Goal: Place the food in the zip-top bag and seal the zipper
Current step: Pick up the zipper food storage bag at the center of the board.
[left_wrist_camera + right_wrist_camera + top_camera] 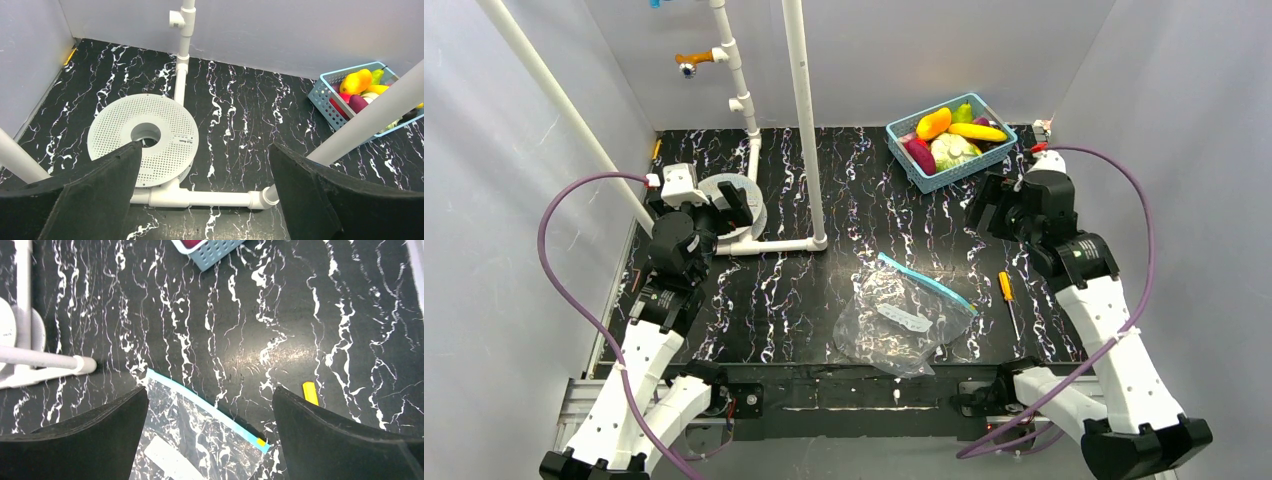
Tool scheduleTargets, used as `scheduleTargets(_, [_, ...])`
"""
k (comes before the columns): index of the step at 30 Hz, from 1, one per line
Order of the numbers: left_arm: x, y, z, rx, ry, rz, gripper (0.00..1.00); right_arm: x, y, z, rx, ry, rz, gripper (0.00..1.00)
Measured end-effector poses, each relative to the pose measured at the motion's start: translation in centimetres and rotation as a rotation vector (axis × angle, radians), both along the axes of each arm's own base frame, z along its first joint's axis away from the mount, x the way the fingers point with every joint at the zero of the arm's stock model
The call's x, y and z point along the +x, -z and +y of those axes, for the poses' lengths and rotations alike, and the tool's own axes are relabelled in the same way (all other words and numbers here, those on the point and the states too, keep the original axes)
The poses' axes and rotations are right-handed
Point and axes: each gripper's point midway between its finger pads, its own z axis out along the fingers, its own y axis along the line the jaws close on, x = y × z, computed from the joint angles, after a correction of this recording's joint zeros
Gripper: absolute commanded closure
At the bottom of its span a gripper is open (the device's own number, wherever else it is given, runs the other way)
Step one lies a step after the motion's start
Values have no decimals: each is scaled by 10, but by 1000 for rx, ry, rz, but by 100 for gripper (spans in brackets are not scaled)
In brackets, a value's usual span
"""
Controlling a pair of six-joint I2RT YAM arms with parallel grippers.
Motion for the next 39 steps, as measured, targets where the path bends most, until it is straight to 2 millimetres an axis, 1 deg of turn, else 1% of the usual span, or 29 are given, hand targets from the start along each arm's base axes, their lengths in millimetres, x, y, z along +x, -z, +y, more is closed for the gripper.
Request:
scheduleTargets(4, [0,0,-1,0,4,2,0,4,14,14,5,-76,58,0])
scheduleTargets(9, [2,3,-2,2,11,11,1,3,29,36,34,-199,123,0])
scheduleTargets(12, [3,6,-5,2,23,23,0,5,45,44,35,-240,182,0])
scheduleTargets(15, [5,12,-10,2,43,45,1,6,72,44,17,-241,265,0])
scheduleTargets(18, [6,17,-15,3,65,65,1,2,101,41,10,-232,346,0])
scheduleTargets(20, [6,19,-18,5,75,71,1,-4,124,37,36,-224,403,0])
scheduleTargets(23, [6,20,-23,7,93,75,0,-6,146,34,111,-213,461,0])
scheduleTargets(26, [6,22,-28,9,112,82,1,-4,159,40,182,-228,500,0])
scheduleTargets(30, [9,25,-38,17,156,106,0,-2,182,59,277,-305,572,0])
scheduleTargets(31, [9,25,-40,18,164,110,1,-2,186,61,287,-317,589,0])
scheduleTargets(33, [9,26,-44,18,185,120,0,-6,202,69,317,-365,644,0])
scheduleTargets(35, [7,25,-49,12,211,120,1,-10,216,72,327,-396,692,0])
scheduleTargets(39, [6,23,-57,-7,253,123,1,-14,233,72,326,-423,743,0])
